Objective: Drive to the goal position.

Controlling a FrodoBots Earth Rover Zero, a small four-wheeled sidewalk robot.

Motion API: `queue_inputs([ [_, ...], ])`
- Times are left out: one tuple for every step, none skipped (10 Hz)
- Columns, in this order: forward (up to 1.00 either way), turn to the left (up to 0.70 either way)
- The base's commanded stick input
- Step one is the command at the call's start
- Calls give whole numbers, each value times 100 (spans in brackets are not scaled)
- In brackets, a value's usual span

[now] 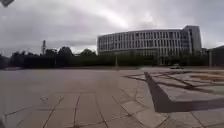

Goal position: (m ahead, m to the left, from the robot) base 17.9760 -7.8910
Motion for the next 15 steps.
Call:
queue_inputs([
  [70, 3],
  [70, 0],
  [70, 0],
  [70, 0],
  [70, 0],
  [70, 0],
  [70, 0],
  [70, 0],
  [70, 0],
  [70, 0],
  [70, 0],
  [70, -29],
  [70, -31],
  [70, -31],
  [70, -31],
])
